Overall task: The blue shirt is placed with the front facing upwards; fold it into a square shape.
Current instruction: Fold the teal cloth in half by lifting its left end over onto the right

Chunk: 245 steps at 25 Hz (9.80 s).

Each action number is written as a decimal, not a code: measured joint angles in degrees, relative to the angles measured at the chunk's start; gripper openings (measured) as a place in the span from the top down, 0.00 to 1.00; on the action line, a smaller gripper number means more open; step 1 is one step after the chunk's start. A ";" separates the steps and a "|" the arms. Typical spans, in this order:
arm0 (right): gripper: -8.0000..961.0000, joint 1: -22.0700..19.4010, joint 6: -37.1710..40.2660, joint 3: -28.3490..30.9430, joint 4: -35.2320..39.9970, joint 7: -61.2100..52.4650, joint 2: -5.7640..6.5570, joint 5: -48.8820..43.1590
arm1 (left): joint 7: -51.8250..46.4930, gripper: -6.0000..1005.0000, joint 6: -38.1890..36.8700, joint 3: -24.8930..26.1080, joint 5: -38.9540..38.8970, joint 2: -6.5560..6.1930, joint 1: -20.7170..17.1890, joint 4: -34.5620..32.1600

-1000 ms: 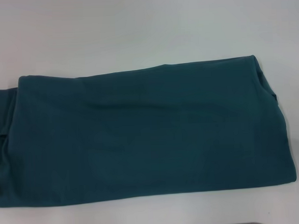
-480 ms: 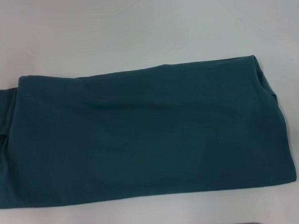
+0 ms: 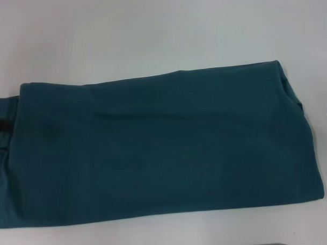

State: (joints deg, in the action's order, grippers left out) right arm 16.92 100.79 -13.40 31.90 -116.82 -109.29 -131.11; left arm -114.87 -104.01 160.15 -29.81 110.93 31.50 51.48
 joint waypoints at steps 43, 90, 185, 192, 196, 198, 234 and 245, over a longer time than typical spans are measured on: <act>0.52 6.02 -1.00 0.64 -0.53 0.23 -2.31 0.96 | -0.96 0.76 29.33 -4.11 -3.85 7.31 1.88 -10.43; 0.16 8.93 3.42 -3.63 -0.28 13.78 -2.25 5.54 | 3.82 0.12 3.29 -3.90 -37.33 5.04 -8.22 -9.65; 0.16 13.05 -1.38 -4.26 -0.09 11.09 -2.06 11.05 | -2.88 0.12 23.00 -9.21 -16.74 -0.23 -8.20 -12.34; 0.16 13.05 -1.40 -4.26 -0.09 11.09 -2.05 11.08 | -3.18 0.12 21.30 -9.25 -14.43 -0.30 -7.86 -12.01; 0.16 13.11 -1.44 -4.26 -0.09 11.09 -2.06 11.12 | -3.05 0.12 19.96 -9.25 -14.41 -0.34 -7.62 -11.61; 0.16 13.13 -1.48 -4.26 -0.09 11.09 -2.06 11.13 | -3.04 0.12 19.02 -9.25 -14.41 -0.38 -7.56 -11.06; 0.16 13.13 -1.75 -4.26 0.00 11.09 -1.58 11.93 | -9.09 0.12 11.58 -9.13 -6.00 -3.99 -6.65 -9.03; 0.16 12.95 -1.75 -4.26 0.00 11.09 -1.60 12.26 | -9.90 0.12 11.46 -9.16 -3.40 -3.86 -5.43 -9.14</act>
State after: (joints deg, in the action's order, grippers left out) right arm 29.87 99.05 -17.66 31.91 -105.72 -110.90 -118.84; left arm -124.77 -92.55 150.99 -33.20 107.07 26.07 42.34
